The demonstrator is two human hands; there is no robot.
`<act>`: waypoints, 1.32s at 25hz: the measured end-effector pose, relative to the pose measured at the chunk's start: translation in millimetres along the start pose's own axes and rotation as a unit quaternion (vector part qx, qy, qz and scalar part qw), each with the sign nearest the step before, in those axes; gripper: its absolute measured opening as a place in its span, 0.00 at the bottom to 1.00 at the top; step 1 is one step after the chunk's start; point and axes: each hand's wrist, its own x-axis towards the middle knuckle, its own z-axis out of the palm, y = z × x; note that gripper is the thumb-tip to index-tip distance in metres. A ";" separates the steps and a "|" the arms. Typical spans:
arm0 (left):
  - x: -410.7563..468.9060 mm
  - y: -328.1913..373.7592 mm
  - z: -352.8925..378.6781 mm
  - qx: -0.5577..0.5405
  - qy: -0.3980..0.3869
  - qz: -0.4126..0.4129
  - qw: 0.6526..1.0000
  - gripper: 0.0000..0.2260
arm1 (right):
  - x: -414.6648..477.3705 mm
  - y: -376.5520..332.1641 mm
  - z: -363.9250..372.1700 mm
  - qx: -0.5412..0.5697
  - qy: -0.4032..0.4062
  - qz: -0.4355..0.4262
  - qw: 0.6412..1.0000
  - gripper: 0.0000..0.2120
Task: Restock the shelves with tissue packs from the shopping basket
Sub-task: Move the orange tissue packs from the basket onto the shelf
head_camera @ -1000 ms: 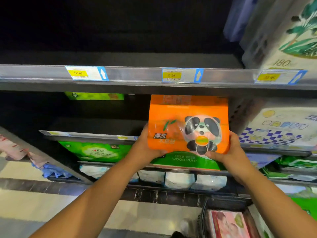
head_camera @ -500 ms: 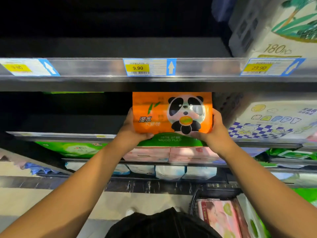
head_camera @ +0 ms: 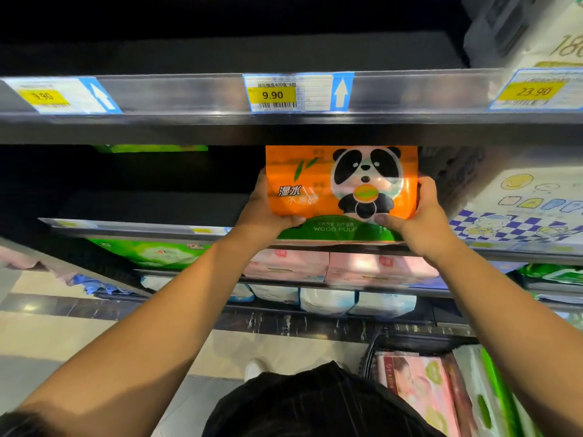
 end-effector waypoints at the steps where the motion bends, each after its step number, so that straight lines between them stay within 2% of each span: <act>1: 2.6 0.5 1.0 -0.004 0.009 0.003 1.000 0.44 | 2.7 0.0 -0.3 -0.003 0.006 0.000 1.000 0.35; 7: 11.1 -11.2 28.4 0.022 0.050 0.004 0.998 0.46 | 11.0 18.6 17.1 -0.005 0.074 -0.023 0.997 0.35; 13: 16.6 -22.2 40.7 0.080 0.085 0.025 0.993 0.44 | 18.4 33.6 24.7 -0.009 0.092 -0.031 0.995 0.34; 22: 31.1 -40.2 48.8 0.063 0.110 0.064 0.990 0.44 | 31.4 52.3 40.0 0.001 0.154 -0.038 0.987 0.34; 29: 42.5 -58.7 44.5 0.073 0.073 0.060 0.993 0.43 | 25.5 64.8 46.8 -0.029 0.185 -0.052 0.981 0.40; 33: 48.6 -66.1 48.1 0.079 0.080 0.099 0.989 0.42 | 23.3 69.1 54.1 -0.091 0.263 -0.075 0.958 0.43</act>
